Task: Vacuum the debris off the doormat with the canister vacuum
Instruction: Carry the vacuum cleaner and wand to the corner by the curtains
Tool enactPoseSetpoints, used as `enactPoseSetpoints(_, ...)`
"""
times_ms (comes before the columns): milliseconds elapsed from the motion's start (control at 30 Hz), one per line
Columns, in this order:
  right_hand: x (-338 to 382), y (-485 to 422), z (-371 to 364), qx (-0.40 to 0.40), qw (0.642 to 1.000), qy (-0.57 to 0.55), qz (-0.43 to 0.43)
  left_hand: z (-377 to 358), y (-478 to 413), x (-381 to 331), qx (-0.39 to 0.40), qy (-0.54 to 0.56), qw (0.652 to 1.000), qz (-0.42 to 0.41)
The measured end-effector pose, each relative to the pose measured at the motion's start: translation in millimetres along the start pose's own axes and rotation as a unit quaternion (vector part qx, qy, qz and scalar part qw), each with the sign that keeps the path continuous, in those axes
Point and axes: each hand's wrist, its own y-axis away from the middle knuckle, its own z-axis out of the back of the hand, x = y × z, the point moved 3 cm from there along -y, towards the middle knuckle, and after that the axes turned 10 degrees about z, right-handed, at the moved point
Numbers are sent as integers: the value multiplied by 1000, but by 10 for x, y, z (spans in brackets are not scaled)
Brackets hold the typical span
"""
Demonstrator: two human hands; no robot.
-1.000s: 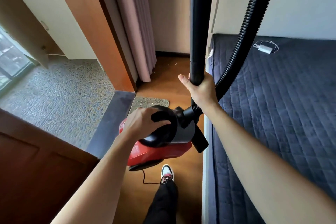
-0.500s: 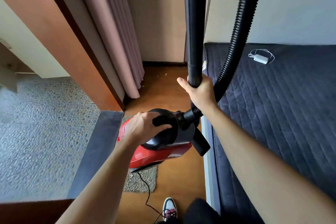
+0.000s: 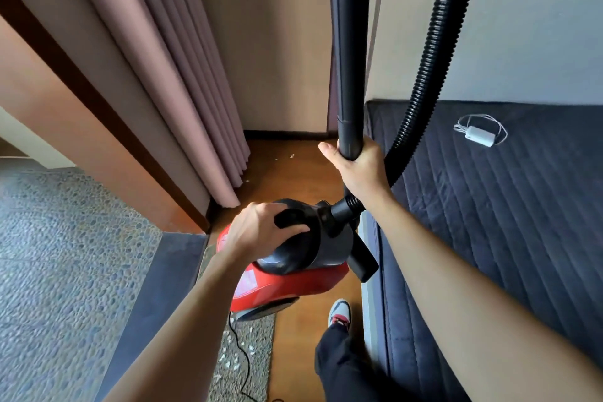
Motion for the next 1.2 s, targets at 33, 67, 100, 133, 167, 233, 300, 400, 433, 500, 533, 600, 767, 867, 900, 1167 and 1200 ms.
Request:
enactPoseSetpoints(33,-83,-189,1,4,1000,0,1,-29,-181,-39,1,0,1000,5)
enactPoseSetpoints(67,-146,-390,1,7,1000,1,2,-52,-369,-79,3,0,1000,14)
enactPoseSetpoints(100,-205,-591,-4,12,1000,1,3,-74,-565,-108,4,-5,1000,24)
enactPoseSetpoints(133,-259,-781,-15,18,1000,1,6,-84,-760,-133,8,-14,999,38)
enactPoseSetpoints(167,-320,-962,-29,27,1000,0,9,-99,-954,-147,12,-23,998,48)
enactPoseSetpoints(233,-408,-1303,-33,33,999,-12,9,-130,-1283,-190,18,-27,998,62)
enactPoseSetpoints(300,-498,-1676,-33,33,999,-20,20,-153,-1618,-242,14,-22,997,75)
enactPoseSetpoints(400,-615,-2102,-93,29,999,-18,31,-156,-1997,-270,11,-21,994,103)
enactPoseSetpoints(433,-646,-2222,-121,29,999,-20,33,-162,-2106,-265,6,-20,994,109)
enactPoseSetpoints(500,-710,-2441,-177,29,998,-20,42,-162,-2305,-261,-3,-13,994,112)
enactPoseSetpoints(533,-754,-2550,-205,29,998,-19,45,-153,-2411,-266,-3,-8,993,114)
enactPoseSetpoints(600,-845,-2761,-263,35,998,-21,42,-142,-2620,-262,-3,-2,993,121)
enactPoseSetpoints(767,-1129,-3195,-444,54,997,-45,16,-230,-3084,-153,-9,10,993,116)
enactPoseSetpoints(867,-1251,-3467,-602,60,997,-35,21,-273,-3419,-32,-4,8,992,125)
enactPoseSetpoints(900,-1293,-3567,-661,62,997,-34,21,-289,-3537,20,-2,6,992,127)
enactPoseSetpoints(1167,-1621,-4718,-1378,91,995,-18,37,-295,-4725,465,-6,27,987,157)
enactPoseSetpoints(1200,-1665,-4858,-1489,96,994,-14,41,-275,-4874,534,-5,26,987,159)
